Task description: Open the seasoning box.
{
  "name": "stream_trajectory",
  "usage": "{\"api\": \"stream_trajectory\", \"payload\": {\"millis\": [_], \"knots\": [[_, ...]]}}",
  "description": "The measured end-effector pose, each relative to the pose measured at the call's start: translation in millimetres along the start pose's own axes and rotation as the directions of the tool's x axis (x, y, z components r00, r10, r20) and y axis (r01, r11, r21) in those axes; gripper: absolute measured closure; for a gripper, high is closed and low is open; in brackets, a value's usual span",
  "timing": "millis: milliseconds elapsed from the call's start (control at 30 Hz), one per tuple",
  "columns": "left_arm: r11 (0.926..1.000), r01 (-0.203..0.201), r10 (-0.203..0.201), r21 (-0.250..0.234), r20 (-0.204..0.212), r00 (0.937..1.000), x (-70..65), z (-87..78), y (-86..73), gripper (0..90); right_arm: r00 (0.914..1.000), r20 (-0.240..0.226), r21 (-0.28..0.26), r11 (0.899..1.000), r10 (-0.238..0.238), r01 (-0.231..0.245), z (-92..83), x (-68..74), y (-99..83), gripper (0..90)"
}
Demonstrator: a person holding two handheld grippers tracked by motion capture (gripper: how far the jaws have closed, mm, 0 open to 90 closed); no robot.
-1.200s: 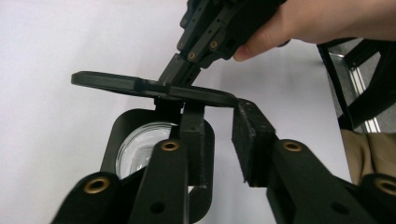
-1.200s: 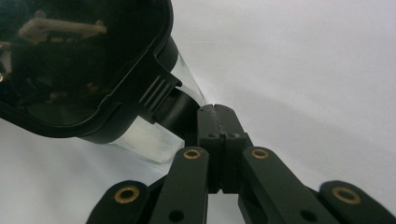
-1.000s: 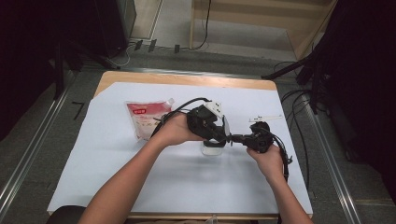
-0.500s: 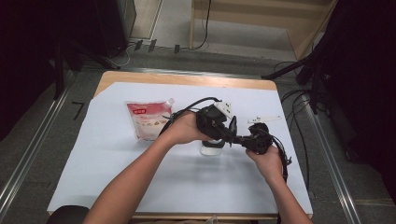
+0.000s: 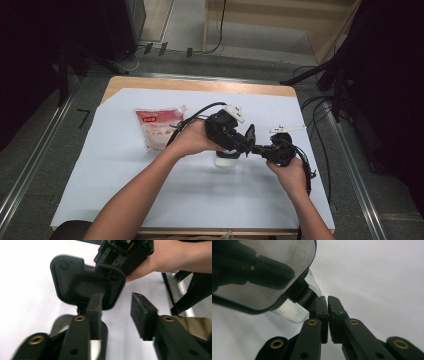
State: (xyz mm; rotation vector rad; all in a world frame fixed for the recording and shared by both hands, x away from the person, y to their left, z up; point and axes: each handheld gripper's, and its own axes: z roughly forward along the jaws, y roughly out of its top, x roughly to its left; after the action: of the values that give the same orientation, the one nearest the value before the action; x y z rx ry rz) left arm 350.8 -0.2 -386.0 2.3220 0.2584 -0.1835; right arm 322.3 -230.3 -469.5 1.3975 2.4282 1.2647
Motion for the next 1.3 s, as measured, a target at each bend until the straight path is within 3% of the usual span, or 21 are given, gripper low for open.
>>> {"api": "stream_trajectory", "payload": {"millis": [133,233,267,300,333,433,567,600,633,667,733,767,800,867,900,1067,1167,1200,1233,1300], "knots": [[0.9981,0.045,-0.044,-0.043,0.011,0.999,-1.0,-11.0,-9.0,55.0,1.0,0.004,0.004,1.0,-0.001,0.001,-7.3,2.8,-5.0,84.5],[0.9958,0.078,-0.078,-0.047,0.001,0.9969,-1.0,-19.6,-16.0,51.4,1.0,-0.003,-0.007,1.0,0.002,-0.002,-14.0,6.5,-9.8,80.0],[0.9922,0.114,-0.115,-0.05,-0.019,0.9932,-1.7,-24.2,-21.3,50.7,0.9997,0.026,-0.01,1.0,0.0,0.0,-19.0,11.4,-13.1,78.5],[0.9922,0.114,-0.115,-0.05,-0.019,0.9932,-1.7,-24.2,-21.3,51.0,0.9997,0.026,-0.01,1.0,0.0,0.0,-19.0,11.4,-13.1,78.5],[0.9879,0.152,-0.153,-0.031,-0.032,0.9878,-1.1,-27.0,-26.4,51.0,0.9991,0.042,-0.022,1.0,-0.005,0.006,-23.5,17.2,-15.9,77.9],[0.9863,0.163,-0.163,-0.028,-0.021,0.9863,-0.9,-29.1,-31.2,49.9,0.9994,0.036,-0.037,0.999,0.002,-0.001,-26.9,22.4,-19.3,76.7],[0.9844,0.173,-0.174,-0.031,-0.036,0.9841,-3.0,-32.9,-38.6,49.9,0.9999,0.001,-0.03,0.999,0.011,-0.011,-30.1,32.5,-26.1,74.6],[0.9782,0.202,-0.204,-0.046,-0.03,0.9785,-2.2,-34.1,-42.4,52.4,1.0,-0.006,-0.038,0.999,-0.007,0.006,-31.1,39.8,-29.0,72.1],[0.9782,0.202,-0.204,-0.046,-0.03,0.9785,-2.2,-34.1,-42.4,52.4,1.0,-0.006,-0.038,0.999,-0.007,0.006,-31.1,39.8,-29.0,72.1],[0.9754,0.213,-0.215,-0.057,-0.031,0.9762,-2.4,-34.7,-45.9,52.0,0.9997,-0.013,-0.041,0.999,-0.018,0.018,-31.1,48.4,-31.8,69.7],[0.9766,0.209,-0.211,-0.051,-0.037,0.9768,-2.7,-35.3,-47.5,50.4,0.9985,-0.023,-0.04,0.998,-0.049,0.049,-30.3,58.0,-33.6,68.0],[0.9761,0.208,-0.211,-0.063,-0.048,0.9762,-3.8,-35.3,-49.5,50.4,0.9985,-0.023,-0.04,0.998,-0.049,0.049,-30.3,58.0,-33.6,68.0],[0.9804,0.189,-0.193,-0.055,-0.078,0.9781,-5.2,-37.0,-52.4,51.8,0.9964,-0.038,-0.038,0.996,-0.076,0.074,-27.7,66.7,-34.7,66.8],[0.9812,0.183,-0.188,-0.061,-0.092,0.9778,-6.5,-37.9,-54.2,53.2,0.995,-0.044,-0.037,0.995,-0.09,0.088,-25.7,70.1,-35.2,66.2],[0.9838,0.168,-0.173,-0.062,-0.087,0.9811,-6.7,-40.5,-58.1,56.1,0.9927,-0.06,-0.034,0.994,-0.104,0.103,-20.1,75.0,-35.3,65.3],[0.9836,0.163,-0.169,-0.076,-0.075,0.9828,-9.0,-45.1,-65.4,61.8,0.987,-0.095,-0.009,0.992,-0.129,0.129,-7.2,84.9,-33.0,64.5],[0.9794,0.177,-0.185,-0.098,-0.079,0.9796,-10.5,-52.6,-72.3,63.2,0.9799,-0.106,-0.006,0.986,-0.169,0.17,0.1,92.4,-30.8,64.5],[0.9765,0.192,-0.201,-0.099,-0.091,0.9754,-11.1,-53.9,-74.0,61.7,0.9774,-0.11,-0.005,0.984,-0.18,0.181,2.4,95.3,-30.2,64.4],[0.9765,0.192,-0.201,-0.099,-0.091,0.9754,-11.1,-53.9,-74.0,59.1,0.9774,-0.11,-0.005,0.984,-0.18,0.181,2.4,95.3,-30.2,64.4],[0.97,0.234,-0.239,-0.065,-0.094,0.9664,-10.1,-56.2,-77.7,59.0,0.9738,-0.125,0.007,0.981,-0.19,0.192,6.4,100.1,-29.4,64.0]]}}
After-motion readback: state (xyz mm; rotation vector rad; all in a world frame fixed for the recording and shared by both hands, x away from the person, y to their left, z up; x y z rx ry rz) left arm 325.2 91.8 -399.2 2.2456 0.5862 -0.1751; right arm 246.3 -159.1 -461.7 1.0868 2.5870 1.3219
